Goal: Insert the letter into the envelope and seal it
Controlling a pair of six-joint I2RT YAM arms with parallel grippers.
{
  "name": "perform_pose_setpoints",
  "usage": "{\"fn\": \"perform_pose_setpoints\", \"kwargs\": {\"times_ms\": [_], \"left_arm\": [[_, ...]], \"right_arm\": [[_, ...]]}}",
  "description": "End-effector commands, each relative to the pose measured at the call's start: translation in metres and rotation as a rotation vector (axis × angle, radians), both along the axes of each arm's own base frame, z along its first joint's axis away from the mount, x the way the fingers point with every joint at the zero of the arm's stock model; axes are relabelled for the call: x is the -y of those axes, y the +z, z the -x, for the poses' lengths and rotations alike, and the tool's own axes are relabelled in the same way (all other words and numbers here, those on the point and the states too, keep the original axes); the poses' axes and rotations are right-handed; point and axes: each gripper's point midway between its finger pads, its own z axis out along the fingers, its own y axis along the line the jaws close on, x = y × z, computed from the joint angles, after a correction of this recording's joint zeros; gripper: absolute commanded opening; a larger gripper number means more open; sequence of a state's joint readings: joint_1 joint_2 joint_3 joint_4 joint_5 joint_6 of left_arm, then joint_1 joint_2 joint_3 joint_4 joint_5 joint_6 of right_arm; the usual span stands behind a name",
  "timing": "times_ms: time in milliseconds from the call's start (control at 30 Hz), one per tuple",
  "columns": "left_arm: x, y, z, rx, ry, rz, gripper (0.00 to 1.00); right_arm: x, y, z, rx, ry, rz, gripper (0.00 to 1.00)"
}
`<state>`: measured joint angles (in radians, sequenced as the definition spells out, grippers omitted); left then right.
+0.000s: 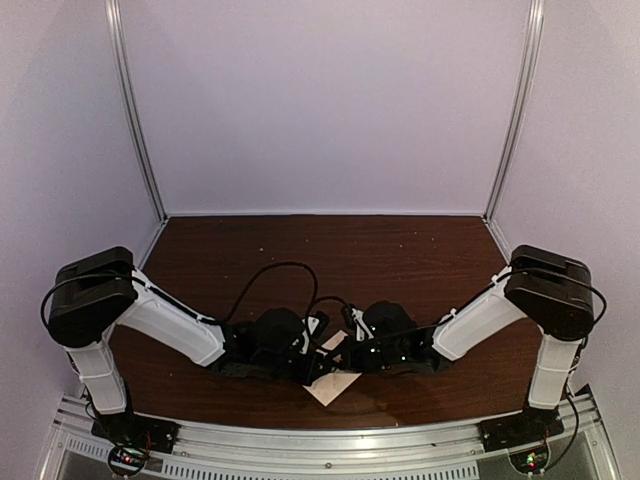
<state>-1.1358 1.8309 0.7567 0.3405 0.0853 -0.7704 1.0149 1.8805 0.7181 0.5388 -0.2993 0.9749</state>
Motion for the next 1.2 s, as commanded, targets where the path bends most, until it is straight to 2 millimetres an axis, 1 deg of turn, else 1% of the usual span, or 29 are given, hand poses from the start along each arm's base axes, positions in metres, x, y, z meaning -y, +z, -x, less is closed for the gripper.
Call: {"fn": "perform_pose_setpoints", "kwargs": {"times_ms": [0, 233, 433, 567, 700, 867, 933, 1167], "left_arm": [[-0.023, -0.025, 0.010, -0.037, 0.009, -0.100, 0.00], [-0.024, -0.025, 0.010, -0.036, 0.012, -0.105, 0.00], [-0.023, -0.022, 0.008, -0.030, 0.014, -0.101, 0.00], [-0.014, -0.013, 0.006, -0.017, 0.002, -0.081, 0.00], [-0.005, 0.004, 0.001, 0.003, -0.002, -0.051, 0.00], [0.002, 0.026, -0.007, 0.049, 0.007, -0.024, 0.00], [0.006, 0.029, -0.008, 0.056, 0.003, -0.015, 0.00], [0.019, 0.018, -0.008, 0.038, -0.024, -0.005, 0.00]], "right_arm": [[0.028, -0.033, 0.006, -0.045, -0.049, 0.126, 0.00], [0.046, -0.042, 0.015, -0.070, -0.072, 0.144, 0.00], [0.045, -0.042, 0.017, -0.072, -0.066, 0.138, 0.00], [0.045, -0.043, 0.017, -0.074, -0.065, 0.140, 0.00], [0.046, -0.043, 0.017, -0.073, -0.065, 0.143, 0.00], [0.046, -0.043, 0.017, -0.073, -0.068, 0.142, 0.00], [0.045, -0.043, 0.016, -0.072, -0.067, 0.142, 0.00], [0.044, -0.042, 0.016, -0.070, -0.062, 0.142, 0.00]]}}
